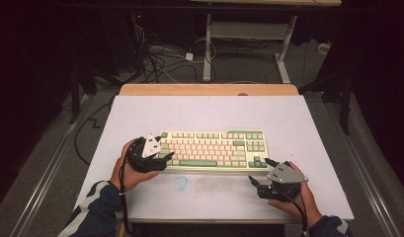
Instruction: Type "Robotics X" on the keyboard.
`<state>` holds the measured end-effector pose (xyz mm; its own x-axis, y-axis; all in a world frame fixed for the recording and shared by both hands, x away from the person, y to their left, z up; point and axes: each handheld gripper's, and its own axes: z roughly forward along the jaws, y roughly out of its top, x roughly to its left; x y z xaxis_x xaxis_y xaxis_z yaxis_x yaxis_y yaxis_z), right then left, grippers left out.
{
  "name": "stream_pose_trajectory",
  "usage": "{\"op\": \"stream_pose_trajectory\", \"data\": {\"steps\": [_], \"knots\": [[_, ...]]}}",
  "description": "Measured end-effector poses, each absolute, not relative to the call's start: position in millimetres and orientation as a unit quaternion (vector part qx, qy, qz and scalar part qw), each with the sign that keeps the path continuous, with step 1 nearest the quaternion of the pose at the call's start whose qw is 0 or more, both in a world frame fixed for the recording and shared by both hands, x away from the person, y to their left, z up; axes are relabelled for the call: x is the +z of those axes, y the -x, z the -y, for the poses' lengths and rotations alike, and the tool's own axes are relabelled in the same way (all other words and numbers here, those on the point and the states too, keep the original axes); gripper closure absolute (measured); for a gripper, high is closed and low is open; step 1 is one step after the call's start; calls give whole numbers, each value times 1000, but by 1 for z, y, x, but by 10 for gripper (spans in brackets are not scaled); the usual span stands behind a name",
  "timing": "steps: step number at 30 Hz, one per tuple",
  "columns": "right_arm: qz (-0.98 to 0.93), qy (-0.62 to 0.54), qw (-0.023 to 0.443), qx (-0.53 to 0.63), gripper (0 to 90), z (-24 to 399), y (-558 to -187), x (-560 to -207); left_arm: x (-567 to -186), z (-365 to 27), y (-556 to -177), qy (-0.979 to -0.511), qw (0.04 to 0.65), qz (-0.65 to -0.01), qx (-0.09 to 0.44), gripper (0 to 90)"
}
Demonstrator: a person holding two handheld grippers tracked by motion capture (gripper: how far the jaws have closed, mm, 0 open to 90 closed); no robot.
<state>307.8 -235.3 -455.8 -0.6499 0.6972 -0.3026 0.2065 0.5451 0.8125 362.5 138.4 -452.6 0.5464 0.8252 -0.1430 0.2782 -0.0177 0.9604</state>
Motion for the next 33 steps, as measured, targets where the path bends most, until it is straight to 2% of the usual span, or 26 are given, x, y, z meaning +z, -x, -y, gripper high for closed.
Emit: {"op": "stream_pose_trajectory", "data": {"steps": [5, 21, 25, 27, 29, 30, 32, 33], "knots": [[-820, -277, 315, 390, 240, 236, -308, -456, -456, -145, -357, -663, 567, -420, 248, 201], [-818, -282, 320, 387, 239, 240, -309, -455, -456, -165, -335, -650, 568, -435, 257, 201], [-817, -282, 320, 387, 239, 240, -309, -454, -456, -166, -334, -647, 564, -444, 257, 259], [-817, -281, 321, 387, 239, 241, -309, -454, -456, -166, -331, -653, 562, -440, 255, 315], [-816, -283, 320, 388, 239, 241, -309, -454, -456, -166, -329, -655, 561, -439, 251, 419], [-816, -283, 320, 388, 239, 241, -309, -454, -456, -166, -328, -657, 558, -442, 247, 435], [-817, -284, 319, 388, 239, 241, -309, -454, -455, -168, -327, -661, 559, -439, 241, 582], [-817, -284, 319, 388, 239, 241, -308, -454, -455, -169, -327, -662, 556, -441, 240, 623]]}}
